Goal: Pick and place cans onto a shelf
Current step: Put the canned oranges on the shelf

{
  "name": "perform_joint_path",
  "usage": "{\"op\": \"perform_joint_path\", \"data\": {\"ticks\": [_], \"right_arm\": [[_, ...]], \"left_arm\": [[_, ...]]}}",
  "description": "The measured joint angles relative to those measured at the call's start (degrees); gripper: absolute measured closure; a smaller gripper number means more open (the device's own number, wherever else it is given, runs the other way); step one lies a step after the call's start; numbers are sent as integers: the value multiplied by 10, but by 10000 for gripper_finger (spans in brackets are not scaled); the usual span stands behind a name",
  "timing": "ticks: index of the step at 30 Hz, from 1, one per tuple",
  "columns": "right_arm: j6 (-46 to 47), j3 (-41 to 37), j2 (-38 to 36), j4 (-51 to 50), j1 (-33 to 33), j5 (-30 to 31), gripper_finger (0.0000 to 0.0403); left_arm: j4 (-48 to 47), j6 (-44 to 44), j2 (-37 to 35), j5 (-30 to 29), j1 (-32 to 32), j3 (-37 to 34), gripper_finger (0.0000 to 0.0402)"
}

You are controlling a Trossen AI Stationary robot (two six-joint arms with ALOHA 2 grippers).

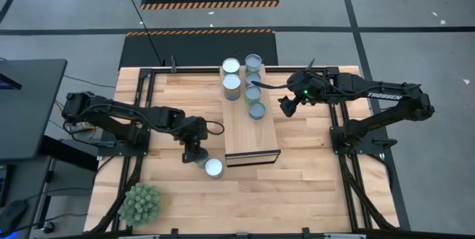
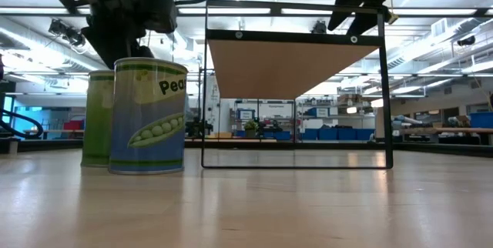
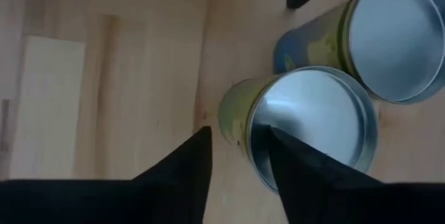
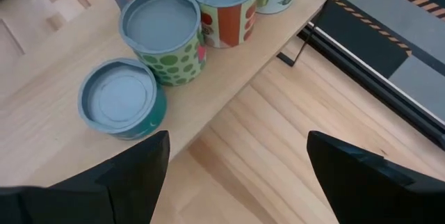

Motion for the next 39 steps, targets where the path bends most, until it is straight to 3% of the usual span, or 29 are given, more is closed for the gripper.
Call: {"op": "perform_joint_path", "data": {"ticks": [8, 15, 39], "right_arm": [[-4, 0, 0, 0, 0, 0, 56], [-6, 0, 0, 0, 0, -5, 56], [-17, 0, 0, 2, 0, -6, 56]], "left_arm": [[-4, -12, 7, 22, 0, 1, 312], [2, -15, 14, 18, -3, 1, 391], [-24, 55, 8, -15, 62, 33, 401]]}}
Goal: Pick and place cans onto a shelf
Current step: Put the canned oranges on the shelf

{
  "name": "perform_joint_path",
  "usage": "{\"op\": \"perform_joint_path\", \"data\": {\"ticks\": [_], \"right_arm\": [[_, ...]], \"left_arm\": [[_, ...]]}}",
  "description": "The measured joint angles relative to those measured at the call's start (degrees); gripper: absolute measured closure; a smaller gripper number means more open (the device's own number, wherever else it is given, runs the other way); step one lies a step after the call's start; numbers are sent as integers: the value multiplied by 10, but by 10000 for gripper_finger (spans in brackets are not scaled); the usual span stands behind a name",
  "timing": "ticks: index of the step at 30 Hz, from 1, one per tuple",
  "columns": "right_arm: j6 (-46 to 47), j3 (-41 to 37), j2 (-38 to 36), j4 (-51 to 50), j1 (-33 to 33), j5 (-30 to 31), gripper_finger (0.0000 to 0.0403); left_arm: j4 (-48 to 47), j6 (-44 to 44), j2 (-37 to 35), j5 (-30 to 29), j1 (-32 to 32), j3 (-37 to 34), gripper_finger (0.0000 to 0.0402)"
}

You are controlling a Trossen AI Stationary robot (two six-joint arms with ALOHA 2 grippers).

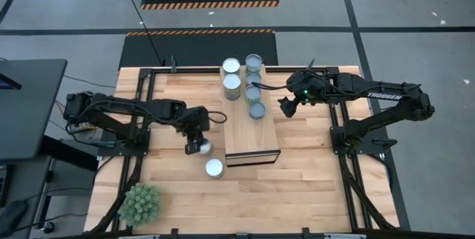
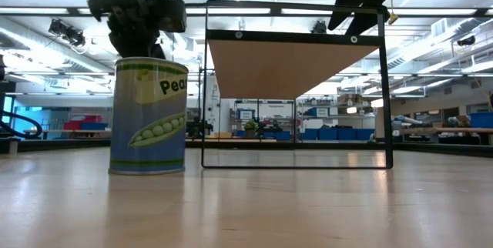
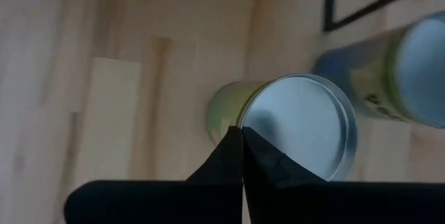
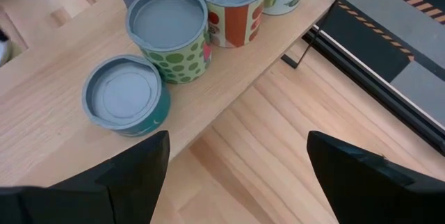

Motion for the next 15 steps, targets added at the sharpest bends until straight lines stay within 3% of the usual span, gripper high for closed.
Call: {"op": "perform_joint_path", "data": {"ticks": [6, 15], "right_arm": [[0, 0, 0, 0, 0, -10, 56], [0, 0, 0, 2, 0, -10, 56]], "left_arm": [[1, 47, -1, -3, 52, 1, 401], [2, 168, 9, 41, 145, 2, 401]]}}
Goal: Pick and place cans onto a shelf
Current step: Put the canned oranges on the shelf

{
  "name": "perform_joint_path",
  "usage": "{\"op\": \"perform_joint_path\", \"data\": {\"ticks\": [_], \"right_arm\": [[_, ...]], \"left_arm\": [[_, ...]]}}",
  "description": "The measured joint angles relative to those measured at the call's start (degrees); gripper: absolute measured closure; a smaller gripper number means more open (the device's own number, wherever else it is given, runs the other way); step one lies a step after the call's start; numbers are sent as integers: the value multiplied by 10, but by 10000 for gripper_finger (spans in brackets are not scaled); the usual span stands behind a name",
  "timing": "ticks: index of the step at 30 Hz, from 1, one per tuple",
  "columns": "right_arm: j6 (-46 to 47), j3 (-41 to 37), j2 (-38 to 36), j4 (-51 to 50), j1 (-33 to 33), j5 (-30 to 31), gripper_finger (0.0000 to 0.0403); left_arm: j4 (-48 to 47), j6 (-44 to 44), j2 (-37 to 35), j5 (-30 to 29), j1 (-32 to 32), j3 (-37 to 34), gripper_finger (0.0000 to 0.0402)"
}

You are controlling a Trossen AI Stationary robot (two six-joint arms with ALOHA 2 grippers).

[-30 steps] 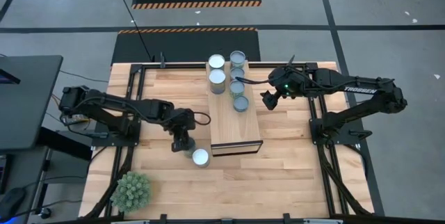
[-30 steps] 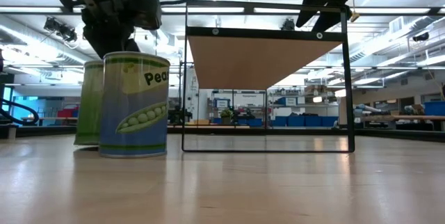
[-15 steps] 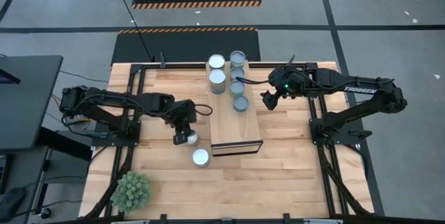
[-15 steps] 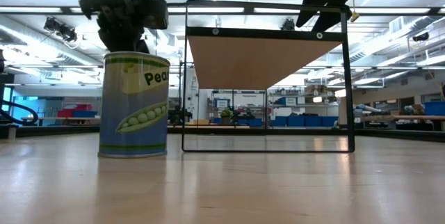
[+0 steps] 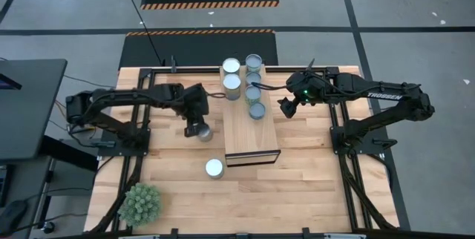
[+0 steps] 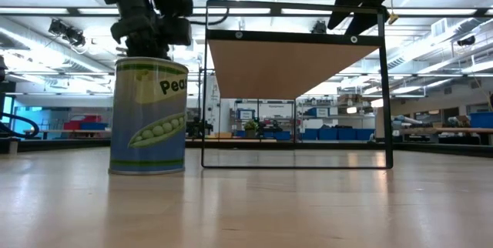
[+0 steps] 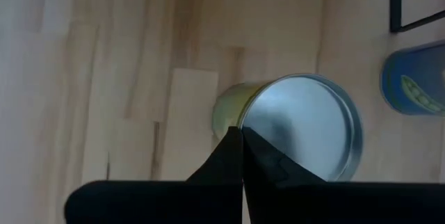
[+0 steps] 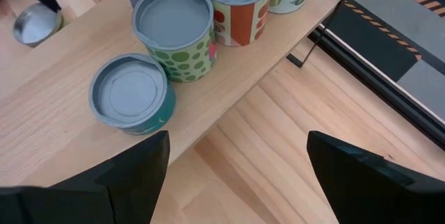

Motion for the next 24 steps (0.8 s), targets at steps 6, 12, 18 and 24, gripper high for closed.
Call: {"op": "perform_joint_path", "data": {"ticks": [6, 12, 18, 24], "right_arm": [[0, 0, 0, 0, 0, -4, 56], [0, 0, 0, 7, 0, -4, 56], [0, 0, 0, 21, 0, -5, 56], [-10, 0, 0, 26, 0, -5, 56]], "left_arm": [[0, 17, 7, 22, 22, 0, 393], [3, 14, 7, 23, 21, 0, 331], [0, -27, 7, 5, 21, 3, 273], [-36, -43, 6, 19, 22, 52, 201]]}}
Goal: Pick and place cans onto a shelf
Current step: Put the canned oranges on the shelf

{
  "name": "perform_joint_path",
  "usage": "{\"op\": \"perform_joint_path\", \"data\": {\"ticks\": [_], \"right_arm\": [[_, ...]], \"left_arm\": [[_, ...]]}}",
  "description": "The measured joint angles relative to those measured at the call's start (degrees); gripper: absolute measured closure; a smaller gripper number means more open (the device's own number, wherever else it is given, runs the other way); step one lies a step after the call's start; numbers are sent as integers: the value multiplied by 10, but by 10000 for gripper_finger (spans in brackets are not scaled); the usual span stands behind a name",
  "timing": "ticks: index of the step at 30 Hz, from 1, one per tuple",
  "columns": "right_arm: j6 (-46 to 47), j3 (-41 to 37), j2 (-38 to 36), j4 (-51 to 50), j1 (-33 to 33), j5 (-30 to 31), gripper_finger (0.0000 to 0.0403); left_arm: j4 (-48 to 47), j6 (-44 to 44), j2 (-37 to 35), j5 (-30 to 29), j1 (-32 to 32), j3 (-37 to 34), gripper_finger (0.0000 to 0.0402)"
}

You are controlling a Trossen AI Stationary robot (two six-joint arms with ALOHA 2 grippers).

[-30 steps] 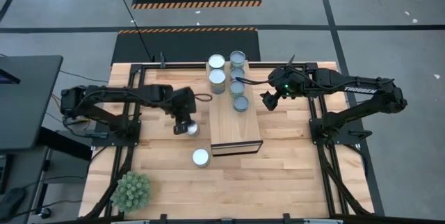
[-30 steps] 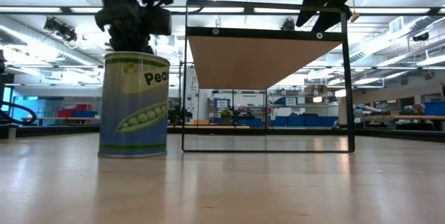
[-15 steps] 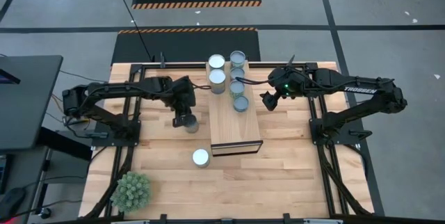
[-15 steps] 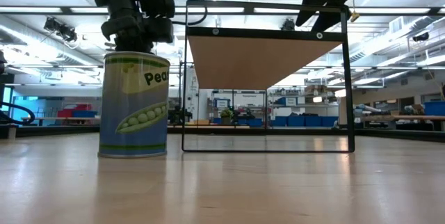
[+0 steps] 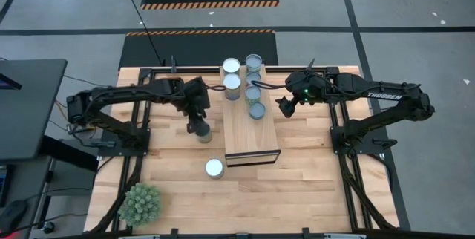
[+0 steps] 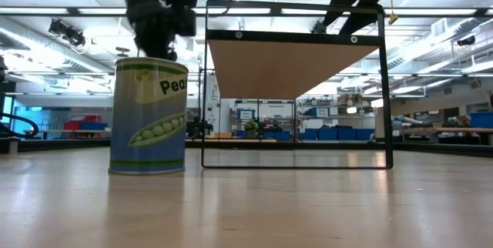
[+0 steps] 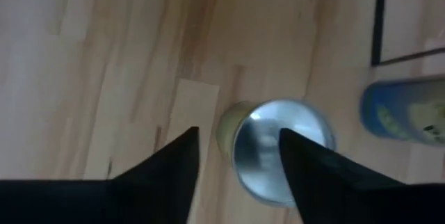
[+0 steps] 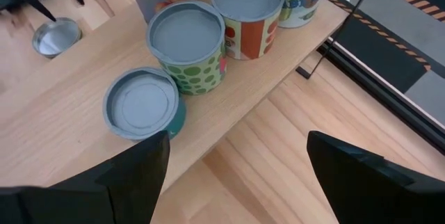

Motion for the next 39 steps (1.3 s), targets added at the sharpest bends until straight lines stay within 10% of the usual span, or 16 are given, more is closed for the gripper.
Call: {"op": "perform_joint_path", "data": {"ticks": [11, 39], "right_arm": [[0, 0, 0, 4, 0, 0, 56], [6, 0, 0, 13, 0, -1, 56]], "left_arm": [[4, -12, 21, -4, -42, 25, 8], [-15, 31, 88, -43, -96, 16, 7]]}}
